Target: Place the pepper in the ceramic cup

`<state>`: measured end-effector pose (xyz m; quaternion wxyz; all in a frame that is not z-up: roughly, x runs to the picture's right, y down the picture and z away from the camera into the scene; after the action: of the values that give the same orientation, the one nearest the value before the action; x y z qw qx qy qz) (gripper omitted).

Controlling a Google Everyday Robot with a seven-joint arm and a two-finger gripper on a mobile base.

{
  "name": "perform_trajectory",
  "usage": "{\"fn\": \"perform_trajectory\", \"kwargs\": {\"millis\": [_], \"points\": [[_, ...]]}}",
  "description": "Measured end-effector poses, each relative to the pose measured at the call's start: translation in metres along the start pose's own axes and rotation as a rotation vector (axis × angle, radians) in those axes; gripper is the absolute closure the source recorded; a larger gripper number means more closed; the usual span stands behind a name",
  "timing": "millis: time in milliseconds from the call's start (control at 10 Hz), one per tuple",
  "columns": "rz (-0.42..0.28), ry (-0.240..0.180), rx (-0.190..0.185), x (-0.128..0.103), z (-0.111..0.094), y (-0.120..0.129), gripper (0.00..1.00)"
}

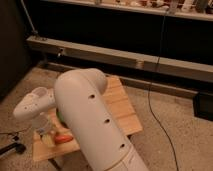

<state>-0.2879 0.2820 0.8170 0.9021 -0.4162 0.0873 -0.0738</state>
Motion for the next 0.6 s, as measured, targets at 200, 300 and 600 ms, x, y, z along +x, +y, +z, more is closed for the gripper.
{"fn": "perform_trajectory", "kwargs": {"millis": [200,300,600], "points": [[0.003,0.006,0.012,0.006,0.004,0.000,0.79],[0.002,0.004,0.018,0.007,0.003,0.000,0.91],[0.023,-0.039,0.044,-0.004,-0.020,-0.007,1.00]]}}
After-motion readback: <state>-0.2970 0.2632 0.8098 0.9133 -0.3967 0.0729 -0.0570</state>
